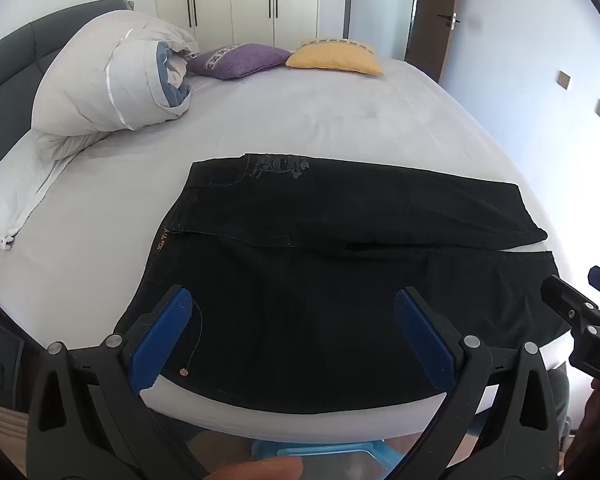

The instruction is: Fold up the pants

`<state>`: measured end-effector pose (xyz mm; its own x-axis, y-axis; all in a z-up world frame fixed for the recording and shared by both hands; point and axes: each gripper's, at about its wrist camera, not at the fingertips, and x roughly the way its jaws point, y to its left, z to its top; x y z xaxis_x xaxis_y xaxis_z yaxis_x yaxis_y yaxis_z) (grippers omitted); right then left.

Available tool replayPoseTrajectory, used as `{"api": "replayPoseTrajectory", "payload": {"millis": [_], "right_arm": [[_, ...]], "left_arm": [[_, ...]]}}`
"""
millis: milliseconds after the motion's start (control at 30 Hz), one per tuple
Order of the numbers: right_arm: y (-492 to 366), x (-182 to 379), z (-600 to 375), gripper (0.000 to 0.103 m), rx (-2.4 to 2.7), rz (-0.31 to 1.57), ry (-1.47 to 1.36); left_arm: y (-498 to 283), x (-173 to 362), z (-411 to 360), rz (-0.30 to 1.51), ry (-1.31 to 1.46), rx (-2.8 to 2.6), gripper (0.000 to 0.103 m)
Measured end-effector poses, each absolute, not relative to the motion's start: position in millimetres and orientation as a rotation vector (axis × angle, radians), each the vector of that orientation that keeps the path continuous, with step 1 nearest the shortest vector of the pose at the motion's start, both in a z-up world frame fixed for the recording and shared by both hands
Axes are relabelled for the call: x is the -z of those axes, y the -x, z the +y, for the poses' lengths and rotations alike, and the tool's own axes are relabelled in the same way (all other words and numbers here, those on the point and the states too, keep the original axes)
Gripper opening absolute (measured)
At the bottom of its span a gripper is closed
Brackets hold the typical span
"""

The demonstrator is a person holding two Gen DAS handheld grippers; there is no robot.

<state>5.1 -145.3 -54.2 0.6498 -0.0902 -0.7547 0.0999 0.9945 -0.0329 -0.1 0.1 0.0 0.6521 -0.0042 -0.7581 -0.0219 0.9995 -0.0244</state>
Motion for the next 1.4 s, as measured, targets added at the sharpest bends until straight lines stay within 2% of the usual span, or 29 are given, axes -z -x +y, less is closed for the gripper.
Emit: {"api": "replayPoseTrajectory", "payload": {"millis": [1400], "right_arm": [[-4.2, 61.9, -127.9, 0.103, 0.092, 0.856, -0.022]], "left_arm": [[5.8, 18.9, 10.1, 0.875, 0.032, -0.007, 0.103]]}}
